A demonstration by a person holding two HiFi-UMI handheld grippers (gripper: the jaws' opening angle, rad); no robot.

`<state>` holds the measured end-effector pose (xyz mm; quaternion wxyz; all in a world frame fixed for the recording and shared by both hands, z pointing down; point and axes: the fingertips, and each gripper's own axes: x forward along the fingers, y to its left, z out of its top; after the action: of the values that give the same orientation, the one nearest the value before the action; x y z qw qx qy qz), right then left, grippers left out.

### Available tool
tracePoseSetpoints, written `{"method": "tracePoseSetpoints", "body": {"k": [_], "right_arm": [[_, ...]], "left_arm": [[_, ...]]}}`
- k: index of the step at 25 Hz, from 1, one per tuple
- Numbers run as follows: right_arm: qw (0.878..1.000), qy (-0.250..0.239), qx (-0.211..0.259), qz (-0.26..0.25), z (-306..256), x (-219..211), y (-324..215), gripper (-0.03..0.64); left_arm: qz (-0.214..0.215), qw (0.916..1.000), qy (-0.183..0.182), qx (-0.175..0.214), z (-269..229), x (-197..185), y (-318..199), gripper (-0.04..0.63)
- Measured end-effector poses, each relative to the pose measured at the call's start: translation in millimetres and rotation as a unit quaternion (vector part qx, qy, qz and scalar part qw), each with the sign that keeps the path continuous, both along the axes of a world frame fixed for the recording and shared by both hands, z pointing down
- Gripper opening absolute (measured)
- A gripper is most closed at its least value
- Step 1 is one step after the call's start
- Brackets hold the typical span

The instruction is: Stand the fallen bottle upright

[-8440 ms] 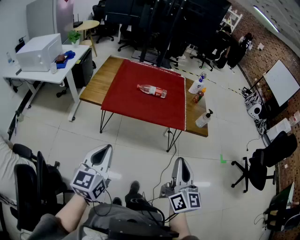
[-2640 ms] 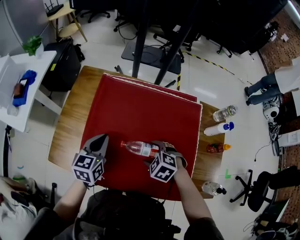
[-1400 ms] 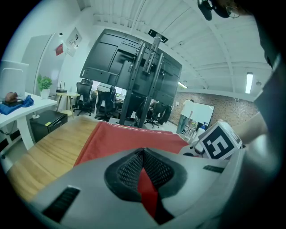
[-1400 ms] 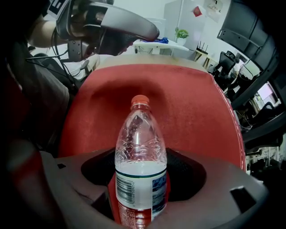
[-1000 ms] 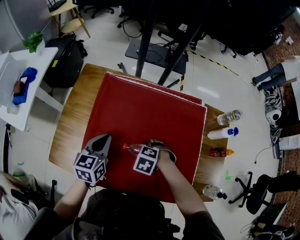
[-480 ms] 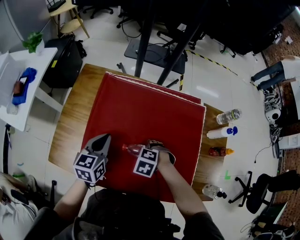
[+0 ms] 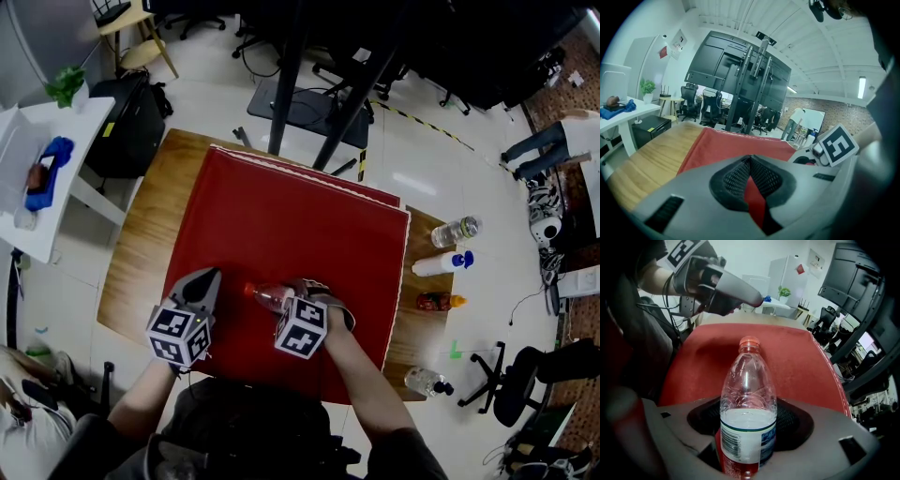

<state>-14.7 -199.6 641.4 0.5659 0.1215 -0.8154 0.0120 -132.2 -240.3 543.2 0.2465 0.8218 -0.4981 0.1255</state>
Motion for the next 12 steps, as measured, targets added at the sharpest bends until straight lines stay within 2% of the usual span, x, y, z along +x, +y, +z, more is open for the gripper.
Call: {"method": "tracePoseSetpoints", "body": {"k": [5,12], "right_arm": [[0.997,-0.065,0.017,0.038,-22.0,1.3,-4.1,0.314],[0.980,-0.161,0.067,0.096,-55.1,20.8,-12.8,0.314]], "left_arm": [[0.003,1.0000,-0.001,0.002,-3.4,1.6,1.8,0.029],[0.011,0.9999,0.000,0.006,-12.2,13.2,3.6,0.029]]}}
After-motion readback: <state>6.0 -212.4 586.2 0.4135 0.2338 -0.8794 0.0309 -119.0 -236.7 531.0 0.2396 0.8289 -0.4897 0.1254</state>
